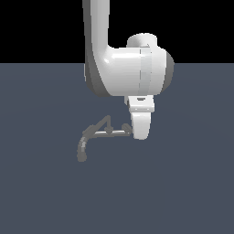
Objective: Turn on the faucet by rotating a designated handle.
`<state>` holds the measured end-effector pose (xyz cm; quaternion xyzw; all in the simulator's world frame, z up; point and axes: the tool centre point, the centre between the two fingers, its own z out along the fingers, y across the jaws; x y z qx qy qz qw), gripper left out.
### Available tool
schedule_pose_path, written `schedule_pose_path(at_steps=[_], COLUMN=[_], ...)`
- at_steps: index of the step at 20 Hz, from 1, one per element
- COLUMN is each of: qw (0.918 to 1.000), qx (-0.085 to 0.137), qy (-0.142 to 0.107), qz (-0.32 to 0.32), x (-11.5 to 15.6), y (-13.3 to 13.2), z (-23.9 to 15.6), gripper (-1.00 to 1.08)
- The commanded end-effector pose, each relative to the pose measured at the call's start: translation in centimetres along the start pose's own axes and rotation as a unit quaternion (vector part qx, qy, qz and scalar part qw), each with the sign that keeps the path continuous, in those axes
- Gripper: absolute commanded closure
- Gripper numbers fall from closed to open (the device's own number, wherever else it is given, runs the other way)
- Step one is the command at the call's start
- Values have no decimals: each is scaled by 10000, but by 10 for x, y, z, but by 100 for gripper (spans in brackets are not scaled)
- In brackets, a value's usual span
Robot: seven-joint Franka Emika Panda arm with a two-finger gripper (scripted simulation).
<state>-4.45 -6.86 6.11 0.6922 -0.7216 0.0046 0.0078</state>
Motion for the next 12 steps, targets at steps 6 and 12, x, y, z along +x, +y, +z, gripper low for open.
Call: schedule_pose_path(at_steps=[6,12], qw=[9997,9992], qx=[13,24], qy=[-50,-86], qz=[-220,-378], x=[-41,-72], y=[-17,-30], z=[0,-1], gripper=[108,108])
